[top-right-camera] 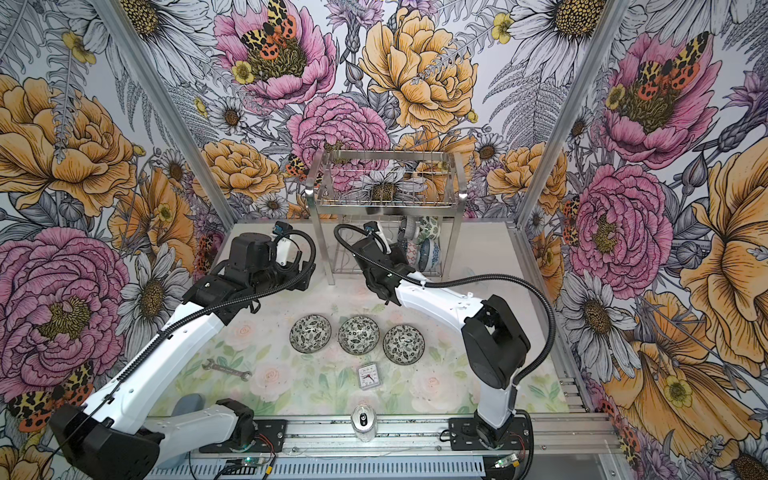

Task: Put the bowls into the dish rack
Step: 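Carry the pale green bowl to the rack with the right gripper while the left withdraws, then lower the pale green bowl into the rack slot beside the leaf-print bowl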

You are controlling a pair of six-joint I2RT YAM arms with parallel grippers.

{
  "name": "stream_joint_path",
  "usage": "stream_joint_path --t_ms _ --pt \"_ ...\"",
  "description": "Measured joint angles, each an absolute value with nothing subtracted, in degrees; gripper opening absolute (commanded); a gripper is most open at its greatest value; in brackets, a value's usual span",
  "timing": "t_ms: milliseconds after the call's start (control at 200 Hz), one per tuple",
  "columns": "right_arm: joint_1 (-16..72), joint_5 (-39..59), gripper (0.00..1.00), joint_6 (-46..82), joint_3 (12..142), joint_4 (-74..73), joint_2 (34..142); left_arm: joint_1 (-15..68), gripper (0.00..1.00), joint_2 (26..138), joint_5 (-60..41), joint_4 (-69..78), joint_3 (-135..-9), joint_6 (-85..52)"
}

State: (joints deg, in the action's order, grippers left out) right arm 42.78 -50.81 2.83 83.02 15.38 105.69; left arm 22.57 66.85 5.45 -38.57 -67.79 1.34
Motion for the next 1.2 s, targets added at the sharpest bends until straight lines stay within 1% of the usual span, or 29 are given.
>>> stream_joint_path --t_ms 110,270,420,585,856,1201 --pt "42.68 -55.88 0.00 -1.80 87.53 13.43 112.14 21.41 0.98 66.65 4.97 -38.15 -67.79 0.82" --pt "42.04 -60.36 0.00 -10.68 92.03 7.16 120.51 20.32 0.99 65.76 4.78 -37.87 -67.75 0.34" --pt "41.01 -62.74 0.00 -19.86 96.20 -0.38 127.61 19.99 0.99 65.28 4.38 -37.78 -67.75 0.10" --pt "38.92 -63.79 0.00 -26.61 103.09 -5.65 134.17 19.40 0.99 65.28 3.70 -37.47 -67.75 -0.08" --pt "35.83 -64.97 0.00 -30.96 118.74 -7.68 144.90 18.83 0.99 65.28 2.76 -37.47 -67.75 -0.25" --pt "34.79 -67.05 0.00 -31.59 137.64 -5.98 157.77 18.28 0.99 65.28 2.04 -37.45 -67.75 -0.27"
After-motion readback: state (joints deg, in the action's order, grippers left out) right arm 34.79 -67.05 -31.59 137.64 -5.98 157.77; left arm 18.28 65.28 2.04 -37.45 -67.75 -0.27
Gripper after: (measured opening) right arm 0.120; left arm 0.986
